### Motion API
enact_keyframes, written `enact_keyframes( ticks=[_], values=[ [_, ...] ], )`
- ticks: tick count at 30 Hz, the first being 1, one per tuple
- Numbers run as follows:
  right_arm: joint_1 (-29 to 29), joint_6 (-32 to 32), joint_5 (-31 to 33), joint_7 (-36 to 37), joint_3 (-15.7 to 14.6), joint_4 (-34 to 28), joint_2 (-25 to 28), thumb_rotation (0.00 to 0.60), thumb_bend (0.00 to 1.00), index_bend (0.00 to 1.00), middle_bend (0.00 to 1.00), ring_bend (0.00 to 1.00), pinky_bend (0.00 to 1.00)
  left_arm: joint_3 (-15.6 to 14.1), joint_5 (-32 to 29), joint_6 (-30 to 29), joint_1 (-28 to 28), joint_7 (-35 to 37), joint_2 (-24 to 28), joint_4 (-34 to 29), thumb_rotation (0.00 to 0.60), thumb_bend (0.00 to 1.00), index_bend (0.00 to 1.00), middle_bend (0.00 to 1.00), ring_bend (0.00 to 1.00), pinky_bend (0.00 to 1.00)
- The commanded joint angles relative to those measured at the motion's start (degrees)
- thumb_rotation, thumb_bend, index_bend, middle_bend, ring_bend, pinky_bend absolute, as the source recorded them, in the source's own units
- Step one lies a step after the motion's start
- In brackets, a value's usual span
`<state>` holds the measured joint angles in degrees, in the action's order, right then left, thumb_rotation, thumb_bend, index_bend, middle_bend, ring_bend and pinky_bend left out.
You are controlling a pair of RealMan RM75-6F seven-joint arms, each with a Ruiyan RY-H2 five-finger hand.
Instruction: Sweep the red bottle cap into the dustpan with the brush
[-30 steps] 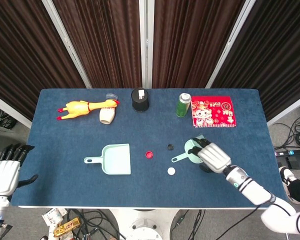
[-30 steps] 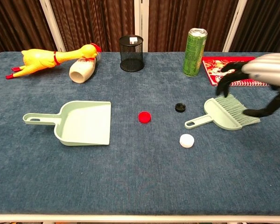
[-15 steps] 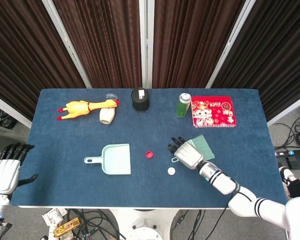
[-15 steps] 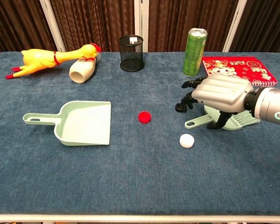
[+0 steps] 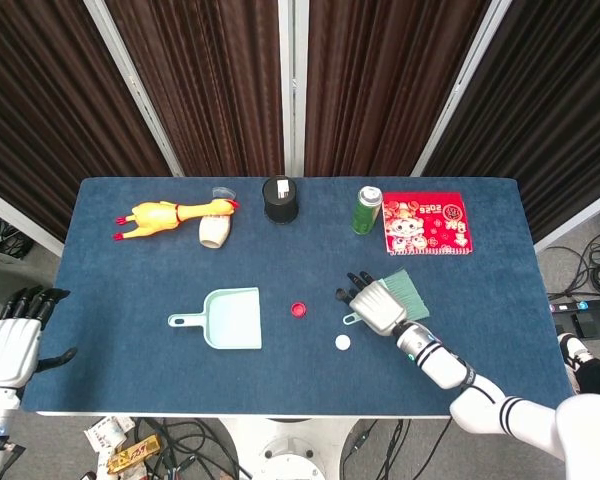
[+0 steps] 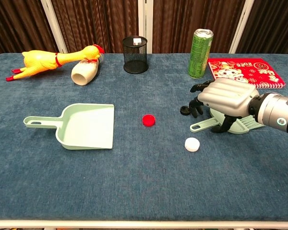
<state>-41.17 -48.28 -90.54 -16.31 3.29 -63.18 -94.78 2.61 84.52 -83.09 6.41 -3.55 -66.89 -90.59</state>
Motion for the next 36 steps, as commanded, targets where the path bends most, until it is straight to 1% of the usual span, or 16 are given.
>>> enact_keyframes(
  ticks=[1, 7, 17, 21, 27, 30, 33, 36],
  values=[
    [-0.19, 0.06, 0.39, 0.11, -0.14, -0.07, 0.04, 0.600, 0.13, 0.43, 0.43, 0.12, 0.18, -0.01, -0.04, 0.06, 0.04, 0.02, -0.02, 0.06, 0.600, 0.00, 0.18, 0.18, 0.10, 0.12],
    [-0.39, 0.19, 1.45, -0.02, -0.48, -0.26, -0.01, 0.600, 0.15, 0.46, 0.47, 0.14, 0.19, 0.03, -0.22, -0.13, -0.08, 0.16, -0.06, 0.17, 0.600, 0.00, 0.18, 0.18, 0.10, 0.12],
    [-0.78, 0.82, 2.81, -0.83, -1.19, -0.06, -0.48, 0.600, 0.16, 0.48, 0.48, 0.14, 0.19, -0.04, -0.38, 0.38, 0.14, 0.34, -0.01, 0.18, 0.600, 0.00, 0.18, 0.18, 0.10, 0.12],
    [-0.91, 0.61, 2.92, -0.22, -1.41, 0.28, -0.71, 0.600, 0.23, 0.53, 0.52, 0.18, 0.20, -0.02, -0.26, 0.46, 0.27, 0.47, 0.02, 0.28, 0.600, 0.00, 0.18, 0.18, 0.10, 0.12],
    [-0.96, -0.37, 2.75, 0.34, -1.67, 0.64, -0.56, 0.600, 0.30, 0.61, 0.57, 0.23, 0.21, 0.33, 0.23, 1.96, 1.70, 0.35, -0.07, 0.53, 0.600, 0.00, 0.18, 0.18, 0.10, 0.12],
    [-0.50, -2.24, 3.03, 2.58, -0.94, -0.49, 0.85, 0.600, 0.33, 0.64, 0.60, 0.25, 0.22, 0.88, 0.68, 3.94, 3.52, 0.85, 0.17, 0.44, 0.600, 0.00, 0.18, 0.18, 0.10, 0.12],
    [0.10, -4.43, 3.28, 6.75, 0.04, -3.02, 3.95, 0.600, 0.36, 0.66, 0.61, 0.25, 0.22, 1.63, 0.53, 7.44, 6.14, 1.73, 0.65, 0.19, 0.600, 0.00, 0.18, 0.18, 0.10, 0.12],
    [0.51, -5.95, 4.04, 11.98, 1.50, -6.39, 8.00, 0.600, 0.39, 0.67, 0.61, 0.25, 0.22, 2.79, -1.09, 12.11, 9.23, 2.25, 0.68, -0.40, 0.600, 0.00, 0.21, 0.18, 0.10, 0.12]
  ],
)
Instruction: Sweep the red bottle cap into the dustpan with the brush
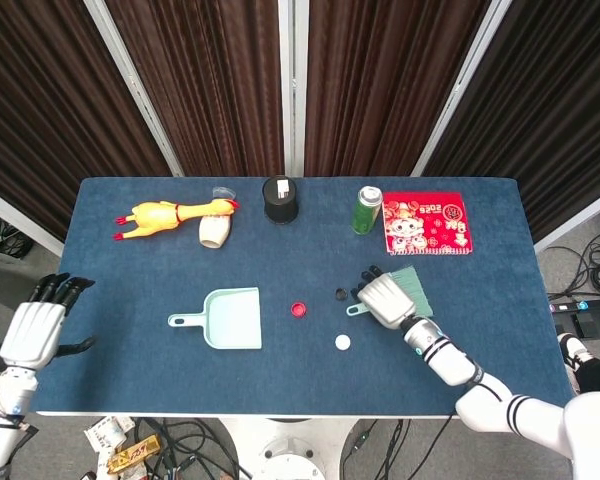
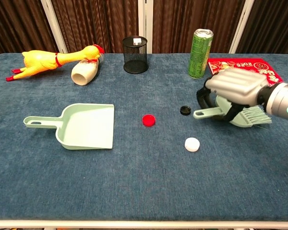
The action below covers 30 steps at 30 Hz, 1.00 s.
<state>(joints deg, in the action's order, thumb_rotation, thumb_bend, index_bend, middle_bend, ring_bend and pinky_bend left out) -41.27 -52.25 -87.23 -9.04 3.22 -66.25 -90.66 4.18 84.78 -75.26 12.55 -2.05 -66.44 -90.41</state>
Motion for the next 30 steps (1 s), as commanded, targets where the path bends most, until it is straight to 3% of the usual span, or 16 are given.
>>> enact_keyframes(
  ticks=[1, 7, 13, 22, 30],
  values=[
    [0.73, -2.55, 1.10, 6.53, 2.26, -4.46, 5.43, 0.600, 0.39, 0.67, 0.61, 0.25, 0.22, 1.65, -2.51, 6.74, 4.48, 0.55, 0.20, -1.01, 0.600, 0.00, 0.22, 0.18, 0.10, 0.12],
    [0.49, -3.41, 2.82, 12.88, 5.20, -8.16, 11.68, 0.600, 0.41, 0.67, 0.61, 0.25, 0.22, 3.08, -7.09, 16.65, 10.83, -1.47, -2.51, -1.66, 0.600, 0.03, 0.31, 0.24, 0.14, 0.17],
    [0.35, -3.22, 3.28, 15.58, 5.73, -9.57, 14.65, 0.600, 0.41, 0.67, 0.61, 0.25, 0.22, 3.20, -13.49, 22.38, 14.54, -6.29, -7.05, -0.37, 0.600, 0.05, 0.32, 0.28, 0.18, 0.21],
    [0.26, -2.60, 3.07, 17.25, 4.66, -8.50, 14.44, 0.600, 0.41, 0.67, 0.61, 0.25, 0.22, 1.72, -21.18, 23.05, 16.85, -16.18, -11.86, -2.89, 0.600, 0.05, 0.33, 0.28, 0.18, 0.23],
    [-0.05, -2.65, 2.70, 18.43, 4.24, -7.27, 13.60, 0.600, 0.41, 0.67, 0.61, 0.26, 0.22, 2.29, -28.29, 22.28, 19.07, -21.17, -16.49, -1.80, 0.600, 0.07, 0.36, 0.32, 0.23, 0.26]
  ],
)
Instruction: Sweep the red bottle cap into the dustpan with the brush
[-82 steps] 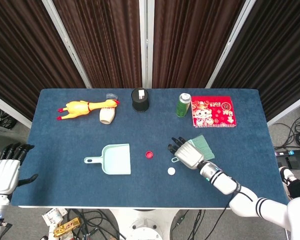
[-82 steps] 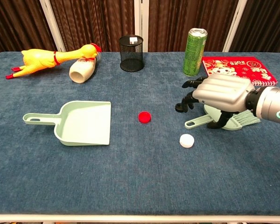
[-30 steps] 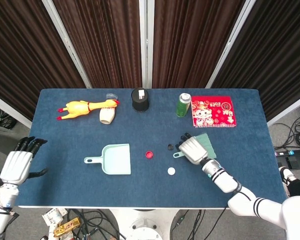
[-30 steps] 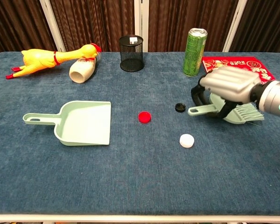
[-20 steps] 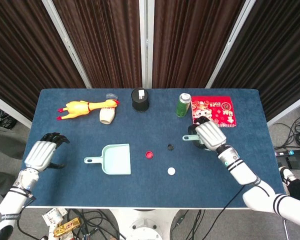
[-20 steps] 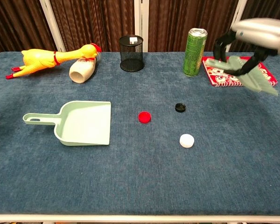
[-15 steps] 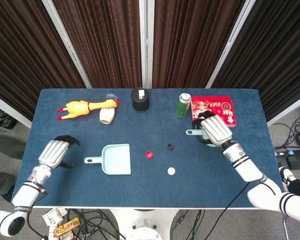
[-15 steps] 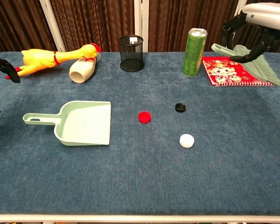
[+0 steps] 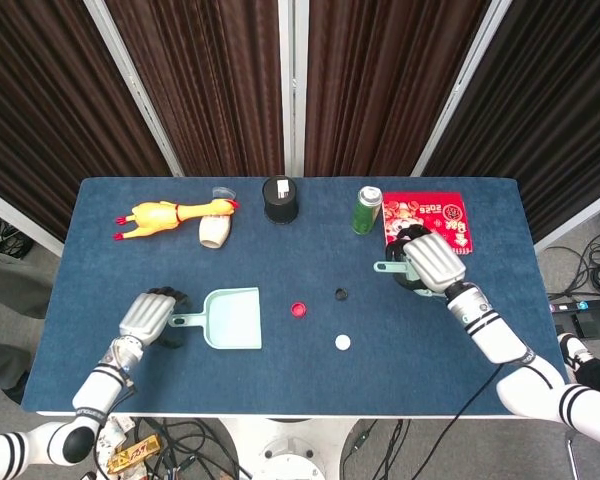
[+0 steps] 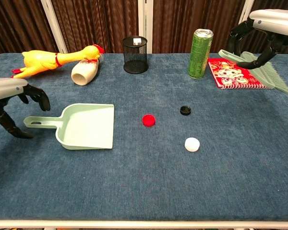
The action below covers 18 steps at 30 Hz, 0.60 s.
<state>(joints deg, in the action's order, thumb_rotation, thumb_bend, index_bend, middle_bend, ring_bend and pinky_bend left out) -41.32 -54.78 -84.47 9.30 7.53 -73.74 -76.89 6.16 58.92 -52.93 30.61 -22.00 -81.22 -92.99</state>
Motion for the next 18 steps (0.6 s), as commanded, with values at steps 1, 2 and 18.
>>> enact_keyframes(
  ticks=[1, 2, 18],
  values=[
    [0.02, -0.20, -0.09, 0.09, -0.16, 0.49, -0.34, 0.600, 0.41, 0.67, 0.61, 0.26, 0.22, 0.51, -3.43, -0.24, 1.29, -1.52, -2.41, 1.17, 0.600, 0.08, 0.37, 0.33, 0.24, 0.28],
    [0.03, -0.21, -0.12, 0.05, -0.27, 0.72, -0.44, 0.600, 0.41, 0.67, 0.61, 0.26, 0.22, 0.64, -3.98, -0.53, 1.44, -1.71, -2.88, 1.40, 0.600, 0.11, 0.39, 0.35, 0.25, 0.30],
    [-0.16, 0.20, -0.31, 0.53, -1.26, 1.88, -1.47, 0.600, 0.41, 0.67, 0.61, 0.26, 0.22, 0.21, -6.67, -3.71, 2.58, -3.62, -6.11, 4.23, 0.600, 0.20, 0.48, 0.44, 0.33, 0.36]
  ],
)
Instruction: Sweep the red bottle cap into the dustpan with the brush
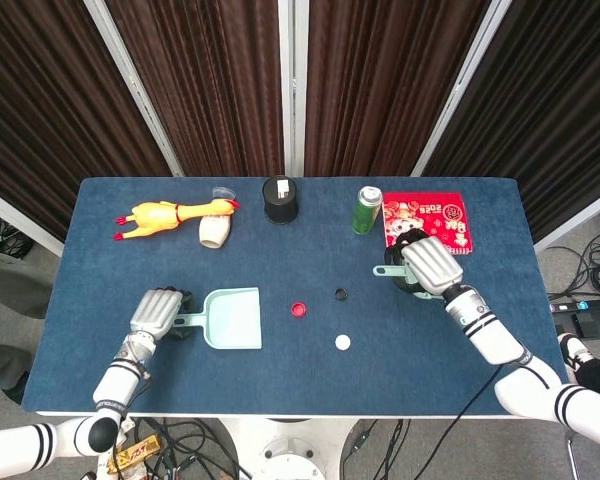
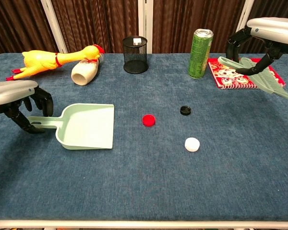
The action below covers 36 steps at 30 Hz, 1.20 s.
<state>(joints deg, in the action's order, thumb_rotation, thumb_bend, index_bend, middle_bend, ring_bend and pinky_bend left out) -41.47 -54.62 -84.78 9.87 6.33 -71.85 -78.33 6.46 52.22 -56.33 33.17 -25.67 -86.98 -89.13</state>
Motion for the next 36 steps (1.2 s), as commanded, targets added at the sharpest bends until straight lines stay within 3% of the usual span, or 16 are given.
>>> enact_keyframes(
  ticks=[1, 18, 36],
  values=[
    [0.00, 0.06, 0.02, -0.08, -0.10, 0.00, -0.06, 0.600, 0.41, 0.67, 0.61, 0.26, 0.22, -0.14, -0.06, -0.31, 0.05, 0.10, -0.47, 0.51, 0.600, 0.20, 0.48, 0.45, 0.34, 0.37],
    [-0.47, 0.56, -0.78, 2.02, -1.15, 1.49, -3.18, 0.600, 0.44, 0.68, 0.61, 0.26, 0.22, -0.56, -0.38, 0.96, 1.33, 0.87, -0.98, 1.72, 0.600, 0.33, 0.54, 0.50, 0.36, 0.37],
    [-5.02, -2.66, -8.25, 17.23, -3.04, 12.57, -17.29, 0.600, 0.58, 0.72, 0.63, 0.28, 0.23, 0.44, -2.15, 4.72, 5.45, -0.22, -0.77, 1.35, 0.600, 0.34, 0.56, 0.51, 0.37, 0.37]
  ],
)
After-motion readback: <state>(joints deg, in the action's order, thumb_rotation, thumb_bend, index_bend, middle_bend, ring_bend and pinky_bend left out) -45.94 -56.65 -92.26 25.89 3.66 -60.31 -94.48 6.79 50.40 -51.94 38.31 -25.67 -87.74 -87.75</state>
